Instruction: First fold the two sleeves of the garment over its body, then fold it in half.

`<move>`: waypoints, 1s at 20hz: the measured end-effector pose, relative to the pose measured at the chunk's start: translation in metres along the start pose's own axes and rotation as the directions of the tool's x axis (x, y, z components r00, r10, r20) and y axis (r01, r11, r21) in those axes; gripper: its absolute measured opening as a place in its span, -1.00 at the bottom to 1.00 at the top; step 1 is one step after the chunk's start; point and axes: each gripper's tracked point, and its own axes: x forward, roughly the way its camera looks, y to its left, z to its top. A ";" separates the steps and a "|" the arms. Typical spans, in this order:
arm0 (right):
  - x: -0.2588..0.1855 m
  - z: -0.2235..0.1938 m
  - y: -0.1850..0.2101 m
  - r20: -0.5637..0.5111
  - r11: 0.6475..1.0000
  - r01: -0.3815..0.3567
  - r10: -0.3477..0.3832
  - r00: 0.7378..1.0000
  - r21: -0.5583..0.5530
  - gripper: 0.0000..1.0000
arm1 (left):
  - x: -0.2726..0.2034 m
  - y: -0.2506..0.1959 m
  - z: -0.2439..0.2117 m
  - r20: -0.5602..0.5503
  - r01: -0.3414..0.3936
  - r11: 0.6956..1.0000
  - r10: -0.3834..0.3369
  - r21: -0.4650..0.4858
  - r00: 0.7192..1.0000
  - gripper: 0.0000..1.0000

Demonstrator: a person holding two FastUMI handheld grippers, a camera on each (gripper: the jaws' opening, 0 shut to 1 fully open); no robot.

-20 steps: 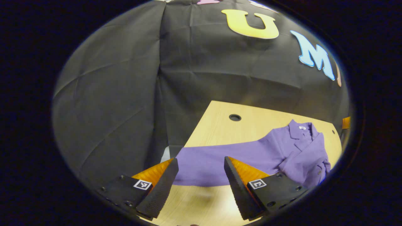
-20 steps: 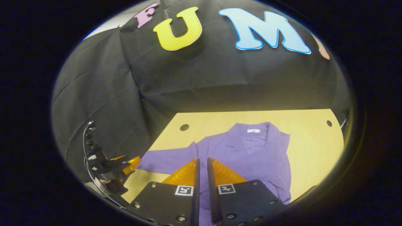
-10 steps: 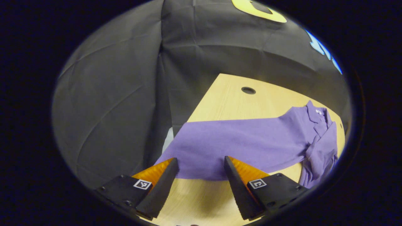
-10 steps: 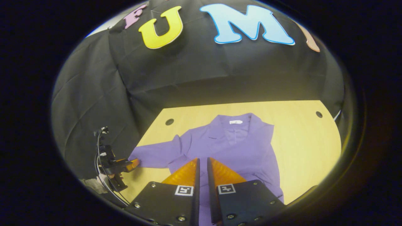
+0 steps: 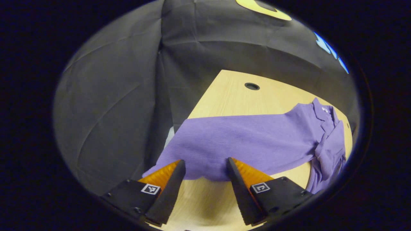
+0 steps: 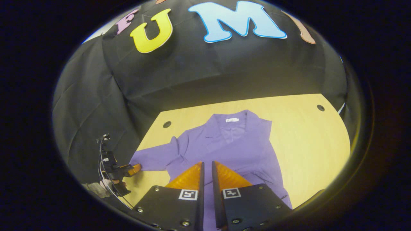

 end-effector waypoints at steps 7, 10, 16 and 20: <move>-0.005 -0.006 -0.004 -0.026 1.000 0.002 -0.002 1.000 -0.003 -0.72 | 0.005 -0.025 0.006 0.008 0.071 0.997 -0.071 0.008 0.997 -0.52; -0.005 -0.006 -0.004 -0.031 1.000 -0.001 0.001 1.000 0.000 -0.72 | 0.004 -0.023 0.007 0.010 0.051 0.999 -0.051 0.000 0.999 -0.82; -0.010 -0.004 -0.011 -0.024 1.000 0.008 -0.008 1.000 -0.008 -0.72 | -0.003 -0.046 0.030 0.053 0.028 0.996 -0.032 0.081 0.998 -0.89; -0.013 -0.003 -0.016 -0.011 1.000 0.013 -0.013 1.000 0.011 -0.72 | -0.023 -0.091 0.060 0.113 0.104 0.981 -0.123 0.161 0.986 -0.89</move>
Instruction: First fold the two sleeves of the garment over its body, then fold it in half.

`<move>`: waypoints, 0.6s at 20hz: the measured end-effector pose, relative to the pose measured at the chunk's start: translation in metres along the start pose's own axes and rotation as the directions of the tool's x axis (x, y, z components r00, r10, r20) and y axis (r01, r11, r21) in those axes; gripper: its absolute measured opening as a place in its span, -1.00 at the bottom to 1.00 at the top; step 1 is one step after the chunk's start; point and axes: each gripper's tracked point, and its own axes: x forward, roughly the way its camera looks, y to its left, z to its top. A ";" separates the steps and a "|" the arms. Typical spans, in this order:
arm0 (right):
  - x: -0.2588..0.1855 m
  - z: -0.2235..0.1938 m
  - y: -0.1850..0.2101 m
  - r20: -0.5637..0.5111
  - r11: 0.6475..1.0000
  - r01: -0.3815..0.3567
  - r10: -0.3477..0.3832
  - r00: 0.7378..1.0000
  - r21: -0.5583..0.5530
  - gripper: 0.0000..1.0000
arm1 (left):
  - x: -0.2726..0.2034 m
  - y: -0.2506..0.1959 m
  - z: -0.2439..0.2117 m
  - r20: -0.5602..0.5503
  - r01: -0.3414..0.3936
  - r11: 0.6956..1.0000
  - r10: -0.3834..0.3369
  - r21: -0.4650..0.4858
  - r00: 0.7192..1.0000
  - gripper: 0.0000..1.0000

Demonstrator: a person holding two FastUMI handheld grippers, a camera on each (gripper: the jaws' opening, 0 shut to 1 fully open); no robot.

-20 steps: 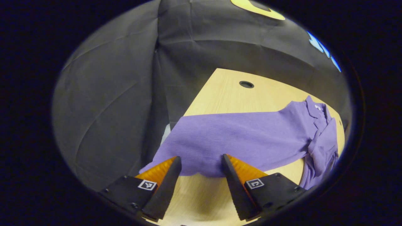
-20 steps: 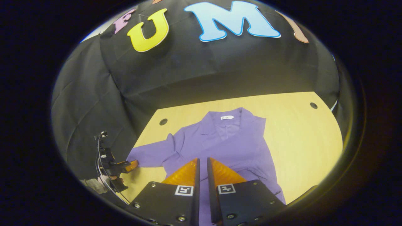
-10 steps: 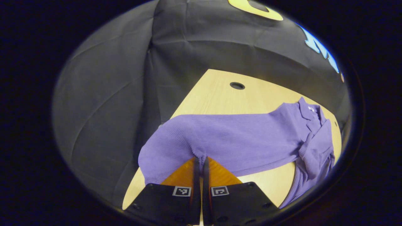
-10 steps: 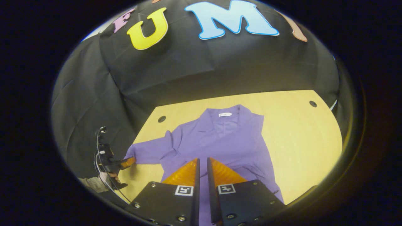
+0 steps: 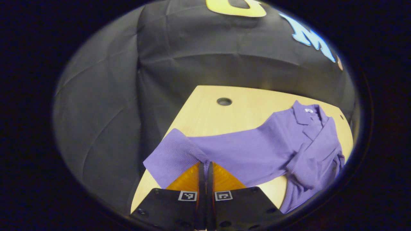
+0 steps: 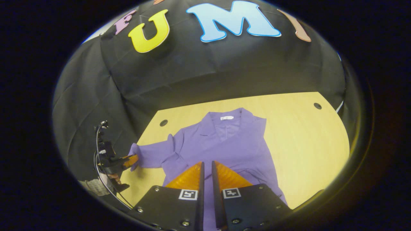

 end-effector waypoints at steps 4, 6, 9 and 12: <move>-0.008 -0.004 -0.011 0.007 1.000 0.013 -0.013 1.000 0.021 -0.72 | -0.010 -0.063 0.038 0.066 0.104 0.990 -0.110 0.091 0.992 -0.89; -0.013 -0.006 -0.020 0.012 0.999 0.025 -0.026 1.000 0.036 -0.72 | -0.013 -0.104 0.055 0.096 0.155 0.979 -0.168 0.134 0.981 -0.88; -0.022 -0.012 -0.037 0.020 0.996 0.050 -0.052 0.998 0.069 -0.72 | -0.025 -0.166 0.075 0.129 0.232 0.954 -0.259 0.192 0.957 -0.89; -0.034 -0.018 -0.055 0.025 0.991 0.078 -0.081 0.996 0.112 -0.72 | -0.041 -0.230 0.086 0.138 0.308 0.918 -0.349 0.250 0.927 -0.91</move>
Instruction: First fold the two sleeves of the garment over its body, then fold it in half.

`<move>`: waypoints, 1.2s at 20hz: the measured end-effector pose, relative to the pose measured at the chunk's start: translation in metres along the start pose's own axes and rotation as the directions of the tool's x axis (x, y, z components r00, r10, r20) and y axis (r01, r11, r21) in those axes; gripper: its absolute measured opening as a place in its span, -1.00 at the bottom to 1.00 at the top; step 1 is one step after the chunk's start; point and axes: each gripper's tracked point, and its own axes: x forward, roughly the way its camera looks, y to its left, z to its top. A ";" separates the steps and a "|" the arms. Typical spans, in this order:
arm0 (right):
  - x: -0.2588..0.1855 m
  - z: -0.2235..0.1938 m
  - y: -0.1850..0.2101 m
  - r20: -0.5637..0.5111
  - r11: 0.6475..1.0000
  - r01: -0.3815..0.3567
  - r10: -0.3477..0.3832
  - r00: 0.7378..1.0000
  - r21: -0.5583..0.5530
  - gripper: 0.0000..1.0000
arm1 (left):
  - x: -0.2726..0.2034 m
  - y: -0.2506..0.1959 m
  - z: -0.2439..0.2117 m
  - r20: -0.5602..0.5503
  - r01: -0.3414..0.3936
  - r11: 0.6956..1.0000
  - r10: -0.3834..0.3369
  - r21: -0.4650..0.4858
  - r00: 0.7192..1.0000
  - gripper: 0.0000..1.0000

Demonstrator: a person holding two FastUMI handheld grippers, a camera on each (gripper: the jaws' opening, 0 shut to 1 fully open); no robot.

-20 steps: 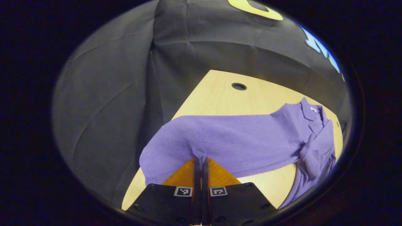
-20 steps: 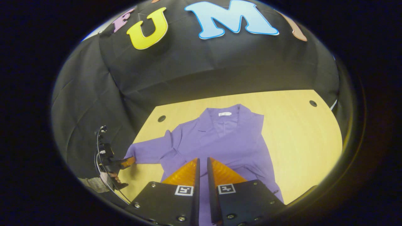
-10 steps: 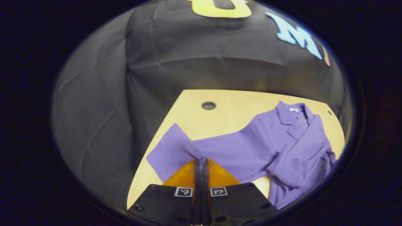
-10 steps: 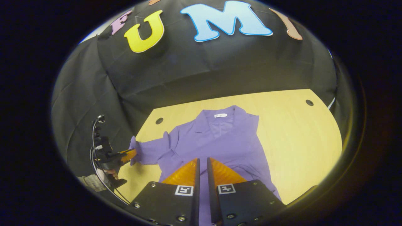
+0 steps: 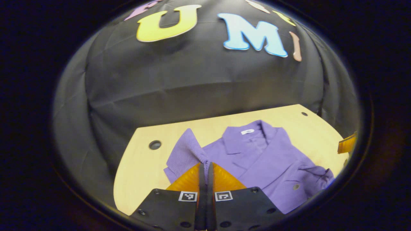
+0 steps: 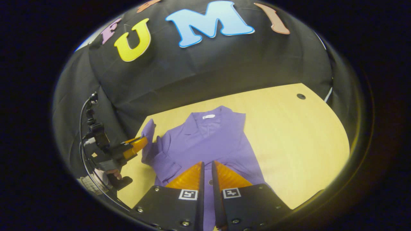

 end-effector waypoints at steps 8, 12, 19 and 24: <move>-0.033 -0.016 -0.065 0.022 0.990 0.094 -0.097 0.995 0.105 -0.72 | 0.021 -0.167 0.036 0.030 0.235 0.966 -0.240 0.110 0.970 -0.89; -0.046 -0.024 -0.098 0.021 0.979 0.137 -0.142 0.990 0.151 -0.72 | 0.023 -0.221 0.036 0.011 0.297 0.942 -0.302 0.153 0.953 -0.89; -0.055 -0.033 -0.128 0.014 0.967 0.160 -0.166 0.986 0.199 -0.72 | 0.029 -0.270 0.013 -0.104 0.354 0.907 -0.338 0.228 0.935 -0.58; -0.049 -0.039 -0.133 -0.007 0.970 0.152 -0.154 0.988 0.188 -0.72 | 0.017 -0.277 0.009 -0.117 0.363 0.911 -0.346 0.198 0.931 0.06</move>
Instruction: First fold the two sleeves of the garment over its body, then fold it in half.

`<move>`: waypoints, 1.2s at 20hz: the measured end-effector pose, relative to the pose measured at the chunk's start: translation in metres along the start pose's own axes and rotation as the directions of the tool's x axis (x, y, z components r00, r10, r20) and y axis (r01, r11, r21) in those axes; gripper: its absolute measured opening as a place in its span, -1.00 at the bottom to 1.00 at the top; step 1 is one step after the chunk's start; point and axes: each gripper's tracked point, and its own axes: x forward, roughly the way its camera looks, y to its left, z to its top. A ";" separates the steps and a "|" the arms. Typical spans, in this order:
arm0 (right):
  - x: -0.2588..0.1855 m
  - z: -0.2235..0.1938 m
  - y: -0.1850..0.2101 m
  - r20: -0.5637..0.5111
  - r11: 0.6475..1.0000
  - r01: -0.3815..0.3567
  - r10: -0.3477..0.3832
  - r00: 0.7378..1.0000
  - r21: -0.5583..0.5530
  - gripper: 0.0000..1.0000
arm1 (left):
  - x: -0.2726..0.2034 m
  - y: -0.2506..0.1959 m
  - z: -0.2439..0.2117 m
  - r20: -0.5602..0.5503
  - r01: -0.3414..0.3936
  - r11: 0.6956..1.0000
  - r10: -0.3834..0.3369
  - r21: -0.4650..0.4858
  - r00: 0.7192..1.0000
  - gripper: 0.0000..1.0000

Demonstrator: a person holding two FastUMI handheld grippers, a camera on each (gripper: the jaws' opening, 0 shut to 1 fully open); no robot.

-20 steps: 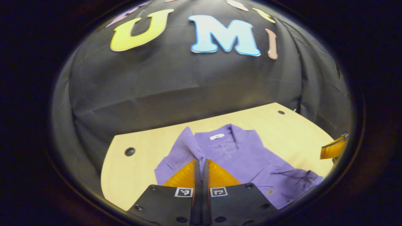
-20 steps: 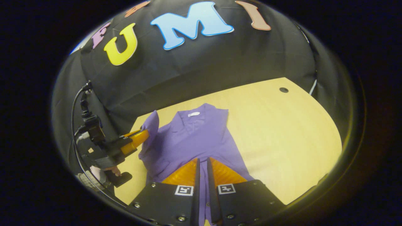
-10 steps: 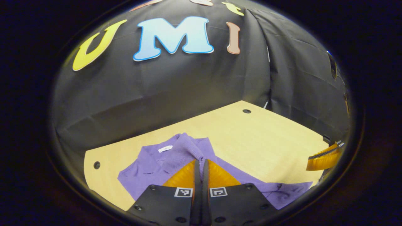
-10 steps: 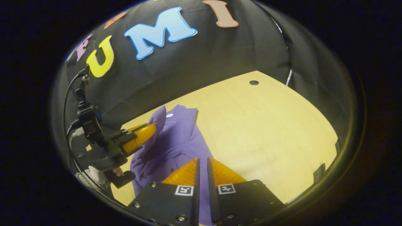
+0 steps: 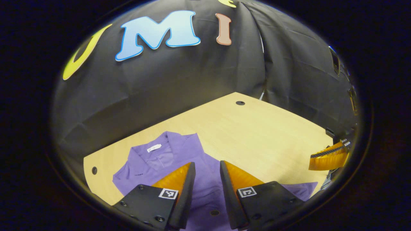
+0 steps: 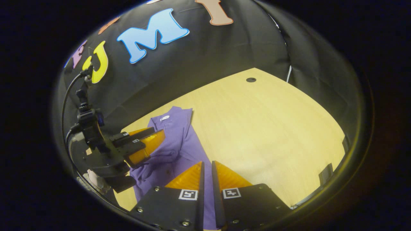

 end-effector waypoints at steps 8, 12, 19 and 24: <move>0.011 -0.035 -0.004 -0.117 0.996 -0.036 0.026 0.993 -0.084 -0.72 | -0.055 0.034 -0.064 -0.100 -0.067 0.988 0.054 -0.139 0.994 0.07; 0.014 -0.059 -0.006 -0.203 0.990 -0.064 0.038 0.978 -0.125 -0.72 | -0.103 0.051 -0.103 -0.140 -0.129 0.978 0.106 -0.163 0.984 0.02; 0.014 -0.106 -0.004 -0.354 0.977 -0.102 0.029 0.935 -0.189 -0.71 | -0.180 0.027 -0.205 -0.285 -0.193 0.963 0.134 -0.190 0.949 -0.02; 0.009 -0.132 -0.006 -0.439 0.961 -0.141 0.023 0.898 -0.238 -0.21 | -0.212 0.000 -0.250 -0.365 -0.184 0.961 0.099 -0.207 0.926 0.23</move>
